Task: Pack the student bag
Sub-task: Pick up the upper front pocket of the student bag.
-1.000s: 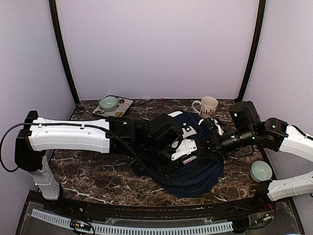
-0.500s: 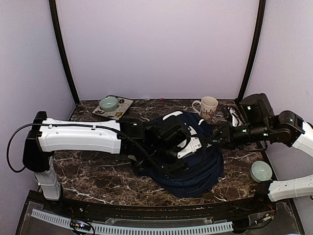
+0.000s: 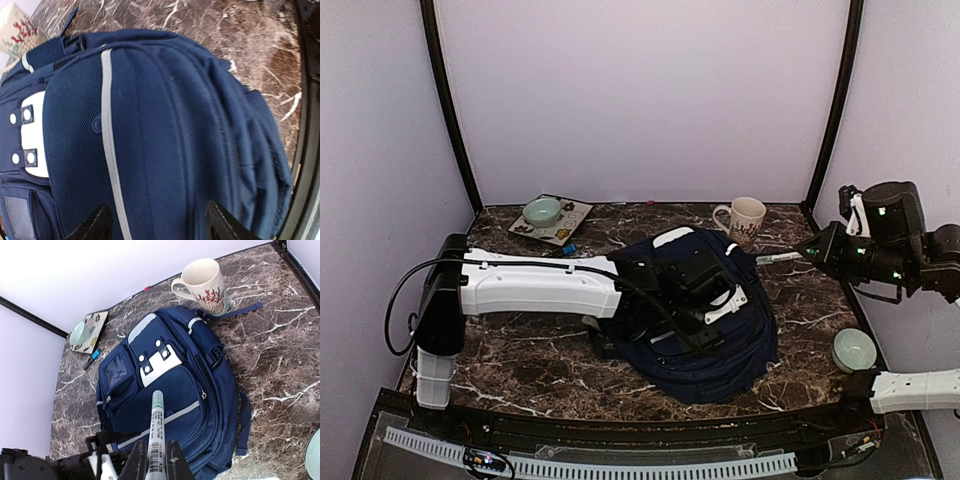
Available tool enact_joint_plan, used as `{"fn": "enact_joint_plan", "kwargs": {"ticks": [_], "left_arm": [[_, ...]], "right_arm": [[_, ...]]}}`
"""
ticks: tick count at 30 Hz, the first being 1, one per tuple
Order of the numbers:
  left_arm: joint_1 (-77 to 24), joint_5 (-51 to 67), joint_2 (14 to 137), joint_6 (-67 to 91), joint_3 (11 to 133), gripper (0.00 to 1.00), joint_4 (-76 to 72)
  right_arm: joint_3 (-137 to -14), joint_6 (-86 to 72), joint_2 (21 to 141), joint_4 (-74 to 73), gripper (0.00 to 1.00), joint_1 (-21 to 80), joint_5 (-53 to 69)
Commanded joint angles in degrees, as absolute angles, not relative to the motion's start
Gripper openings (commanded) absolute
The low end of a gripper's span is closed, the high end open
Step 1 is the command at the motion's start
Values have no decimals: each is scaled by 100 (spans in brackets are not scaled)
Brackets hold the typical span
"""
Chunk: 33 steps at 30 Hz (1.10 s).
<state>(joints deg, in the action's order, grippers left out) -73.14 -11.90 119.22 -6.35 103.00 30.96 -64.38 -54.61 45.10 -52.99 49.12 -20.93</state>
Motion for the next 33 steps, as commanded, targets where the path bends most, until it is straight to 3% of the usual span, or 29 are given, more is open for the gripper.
{"fn": "enact_joint_plan", "kwargs": {"ticks": [1,17,22,27,28,33], "left_arm": [[-7082,-1051,12000,-430,10587,65,3097],[-7031,-1146,12644,-154,11190,61,3400],[-7031,-1608,12696,-9,11202,44,3476],[-7023,-2001,12669,193,11335,4,3691],[-7018,-2006,12637,212,11351,0,3686],[-7000,-2104,12422,508,11424,0,3725]], "right_arm": [[-6496,-5683,4312,-5172,0,4888,-2560],[-6120,-5946,4084,-4862,0,4887,-2638],[-6133,-5924,4129,-4865,0,4887,-2605],[-6127,-5954,4122,-4941,0,4887,-2588],[-6119,-5958,4114,-4940,0,4887,-2591],[-6076,-5980,4112,-4939,0,4891,-2558]]}}
